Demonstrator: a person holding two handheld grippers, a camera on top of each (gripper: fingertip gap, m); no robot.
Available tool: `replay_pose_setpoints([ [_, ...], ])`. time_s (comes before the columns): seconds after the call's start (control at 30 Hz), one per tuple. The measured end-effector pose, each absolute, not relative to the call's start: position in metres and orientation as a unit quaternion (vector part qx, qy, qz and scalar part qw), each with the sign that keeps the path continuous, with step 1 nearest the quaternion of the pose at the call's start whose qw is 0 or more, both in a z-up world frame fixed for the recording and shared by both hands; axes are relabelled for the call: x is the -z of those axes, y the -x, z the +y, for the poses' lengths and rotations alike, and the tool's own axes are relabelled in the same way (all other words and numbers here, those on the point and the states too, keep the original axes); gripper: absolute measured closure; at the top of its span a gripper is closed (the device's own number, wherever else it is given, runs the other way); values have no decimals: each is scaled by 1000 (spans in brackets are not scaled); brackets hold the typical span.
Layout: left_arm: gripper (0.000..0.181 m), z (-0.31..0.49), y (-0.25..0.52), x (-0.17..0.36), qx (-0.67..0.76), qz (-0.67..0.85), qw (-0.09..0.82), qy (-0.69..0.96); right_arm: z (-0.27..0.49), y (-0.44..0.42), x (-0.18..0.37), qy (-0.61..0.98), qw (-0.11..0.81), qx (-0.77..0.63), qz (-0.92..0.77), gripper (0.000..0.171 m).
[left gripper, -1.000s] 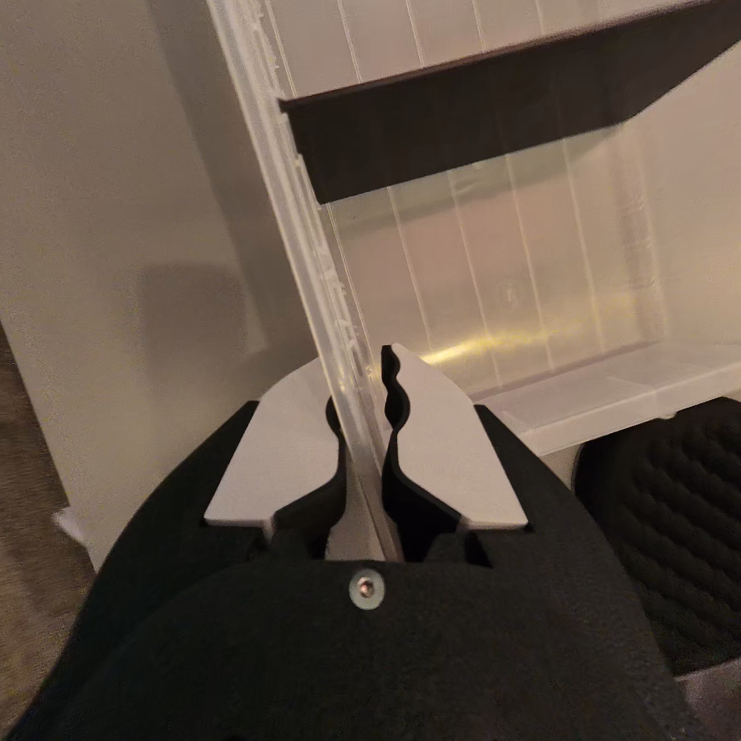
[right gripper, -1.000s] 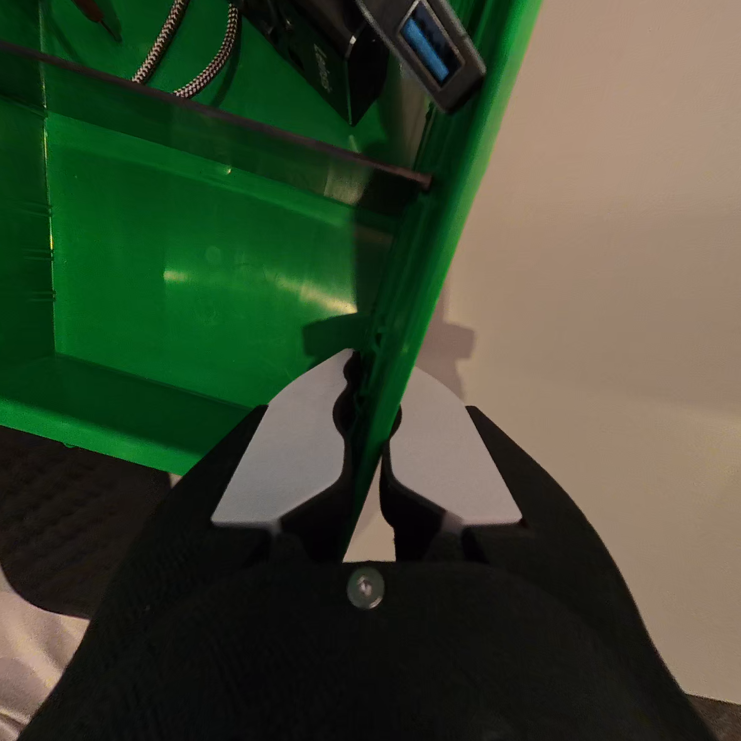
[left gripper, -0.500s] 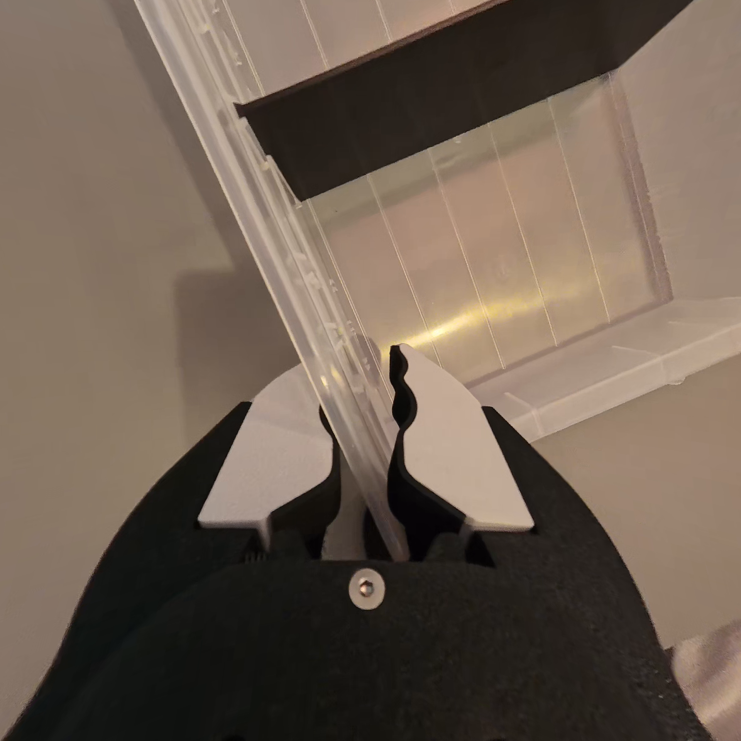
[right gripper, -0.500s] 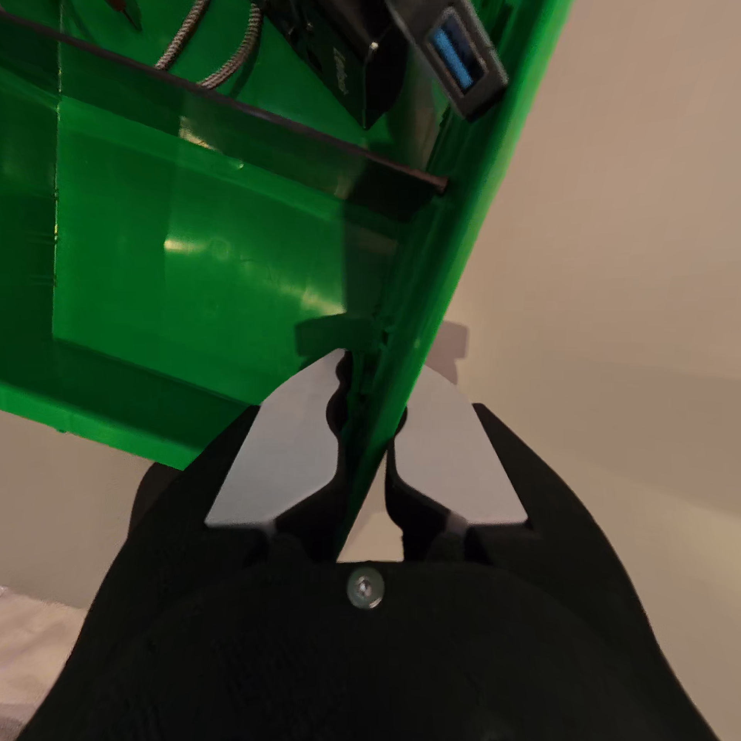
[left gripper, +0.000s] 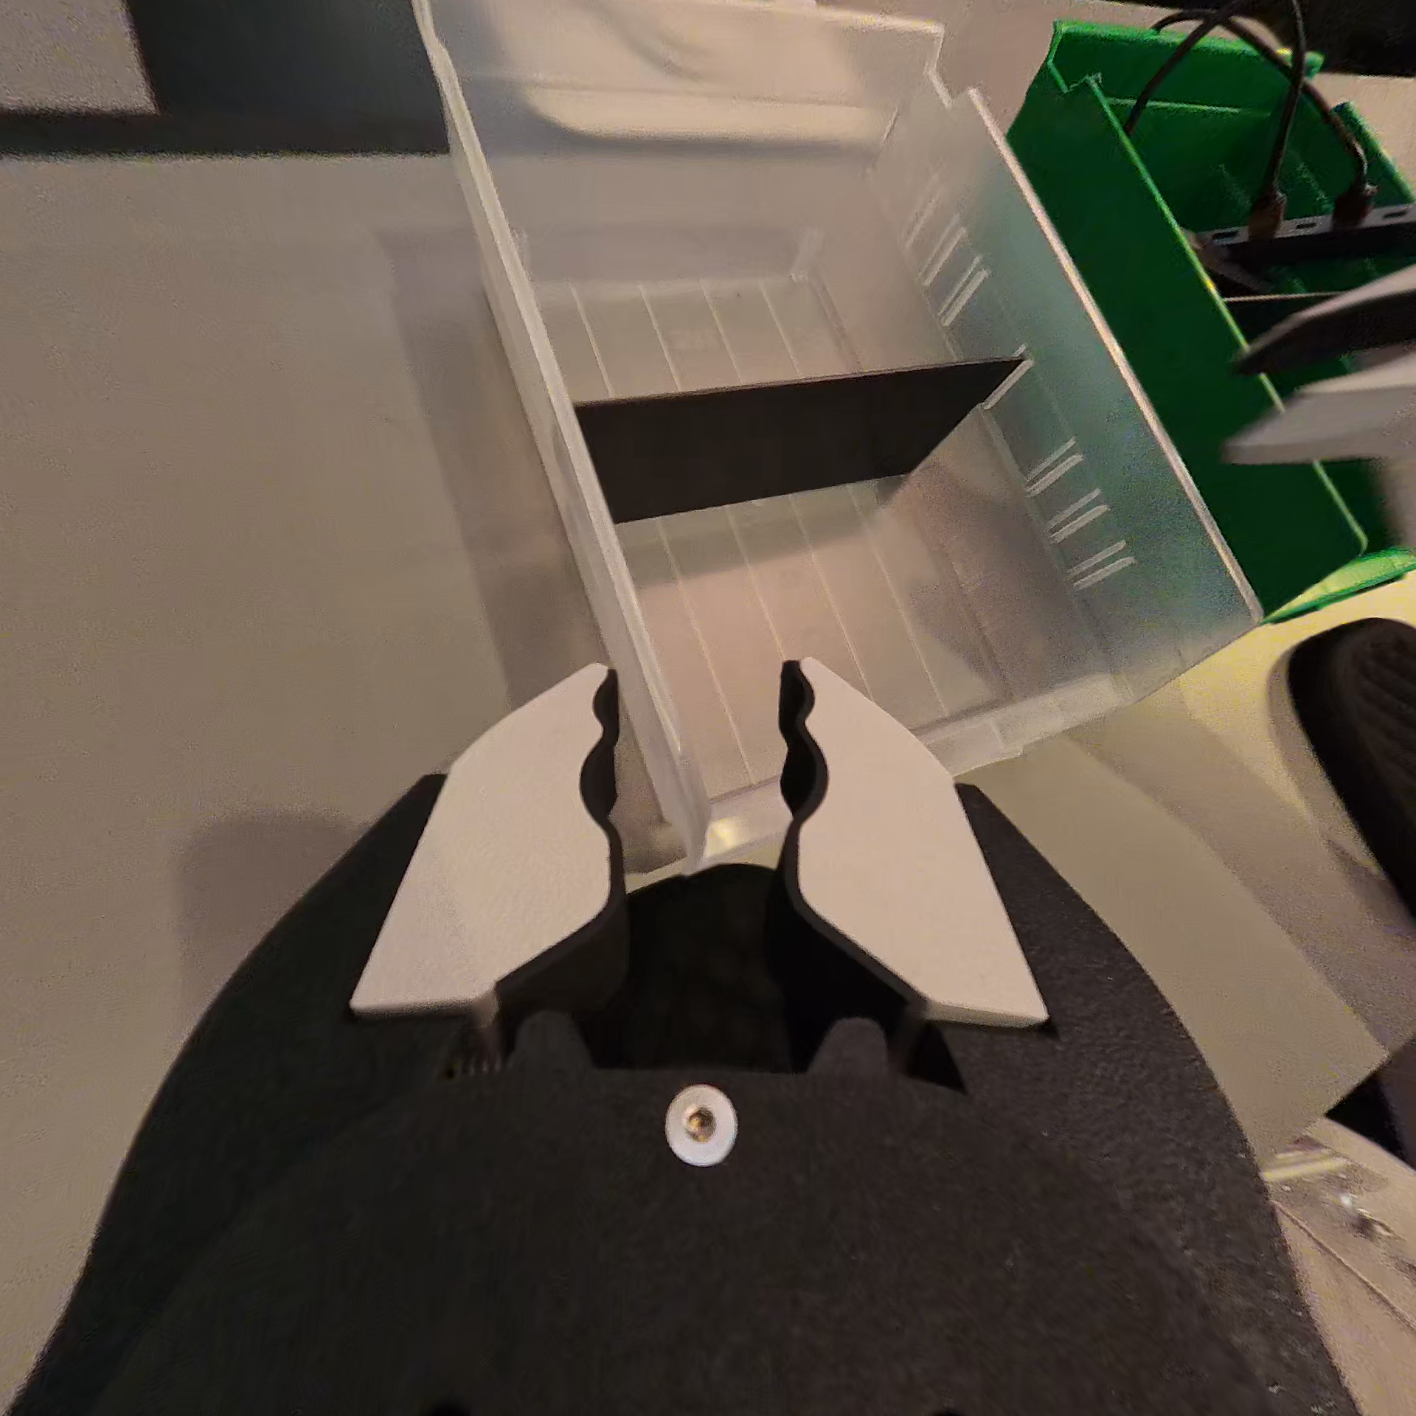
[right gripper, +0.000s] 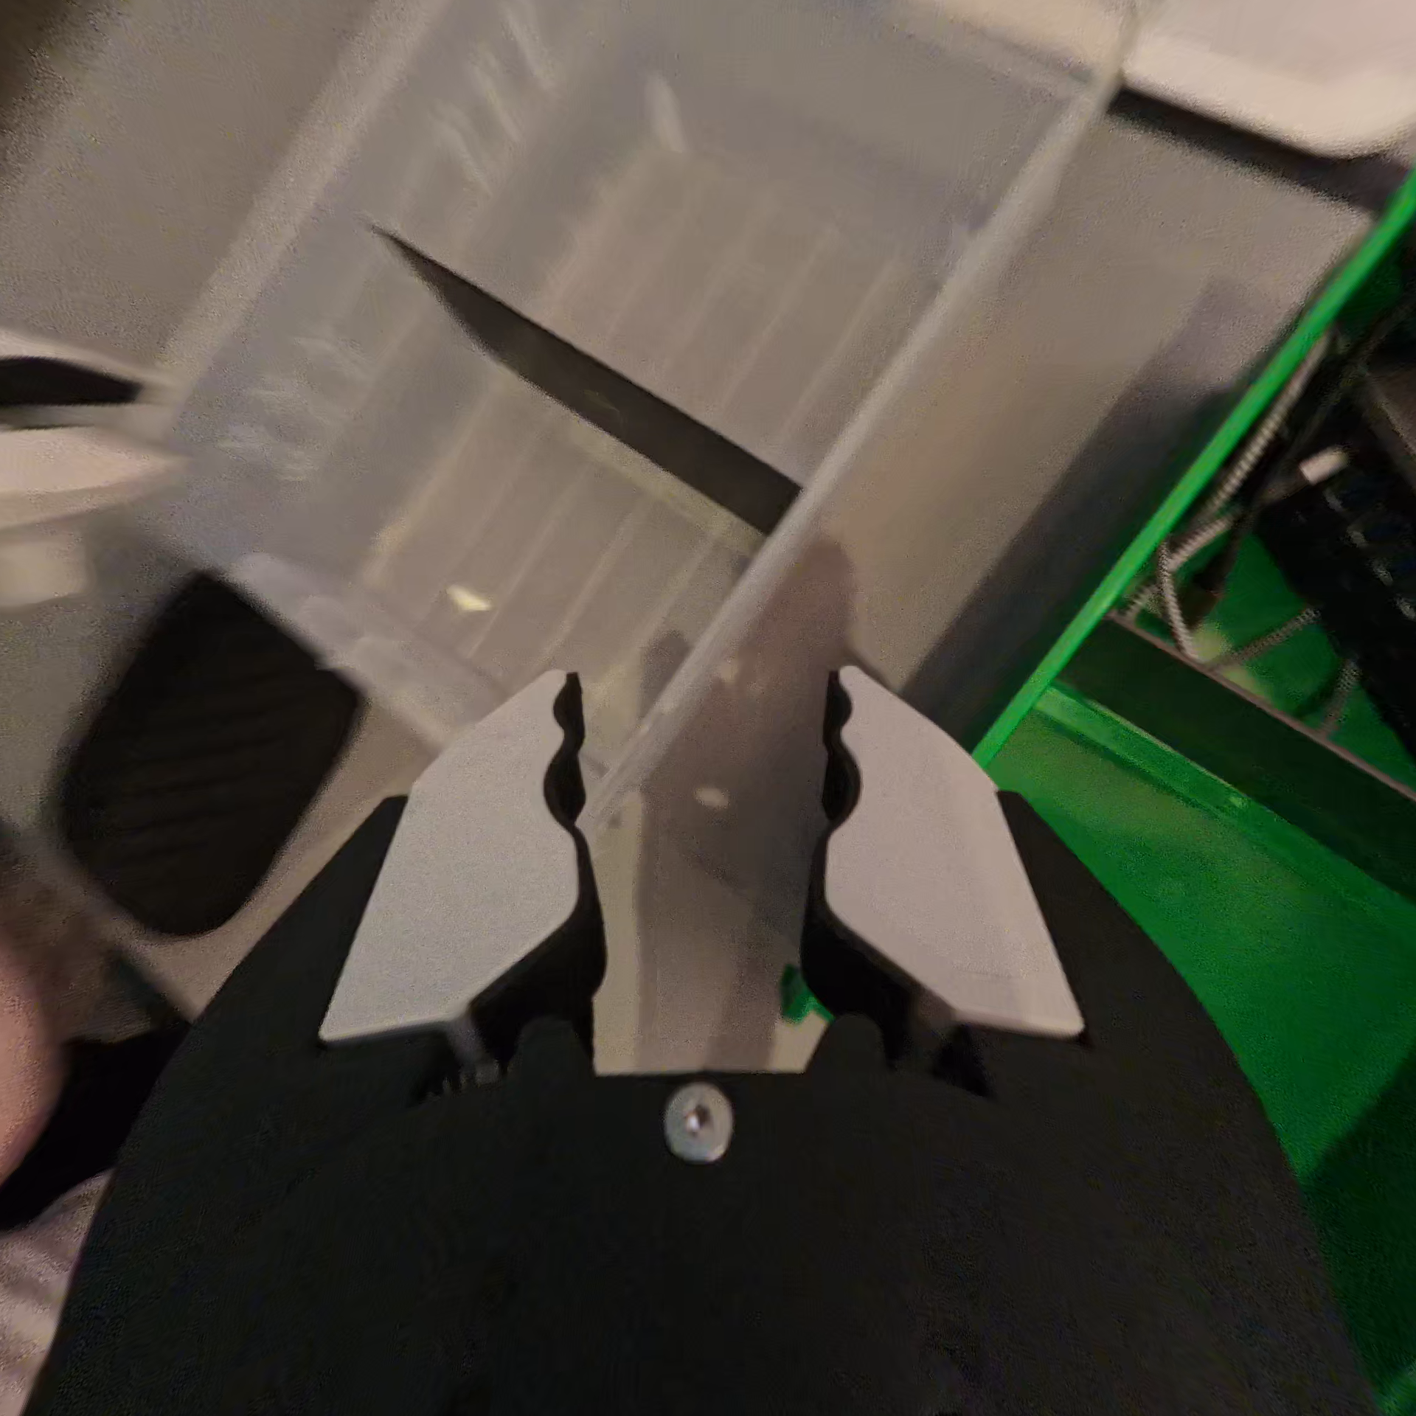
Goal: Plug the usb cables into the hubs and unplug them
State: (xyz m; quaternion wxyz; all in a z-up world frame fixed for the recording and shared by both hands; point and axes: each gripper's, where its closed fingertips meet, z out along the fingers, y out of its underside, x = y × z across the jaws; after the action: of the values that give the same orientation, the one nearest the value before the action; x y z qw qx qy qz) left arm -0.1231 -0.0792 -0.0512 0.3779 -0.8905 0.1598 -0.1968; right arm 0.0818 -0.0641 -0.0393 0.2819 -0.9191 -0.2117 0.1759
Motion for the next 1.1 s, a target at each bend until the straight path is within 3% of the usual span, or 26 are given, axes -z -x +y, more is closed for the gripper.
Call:
replay_pose_setpoints([
  [0.03,140,-84,127,45,179,163,389,889,-54,-82,57,937,250,-140,-200,110],
  [0.27,133,-80,156,-15,-16,147,560,815,-32,-68,120,981,92,-123,-119,133],
  [0.33,131,-77,162,-27,-67,135,585,797,-31,-62,125,981,65,-148,-107,152],
  [0.4,125,-75,162,-35,-95,128,600,784,-27,-70,126,986,55,-110,-112,161],
  [0.67,109,-77,156,-47,-90,116,610,779,-15,-85,112,989,31,-93,-110,166],
  [0.8,98,-101,144,-62,-33,124,603,787,-19,-88,85,984,11,-117,-131,166],
  [0.93,95,-145,142,-110,19,125,647,752,-19,-103,29,976,31,-149,-155,166],
  [1.1,93,-173,92,-113,165,200,603,754,-30,-196,-65,977,84,-148,-125,165],
])
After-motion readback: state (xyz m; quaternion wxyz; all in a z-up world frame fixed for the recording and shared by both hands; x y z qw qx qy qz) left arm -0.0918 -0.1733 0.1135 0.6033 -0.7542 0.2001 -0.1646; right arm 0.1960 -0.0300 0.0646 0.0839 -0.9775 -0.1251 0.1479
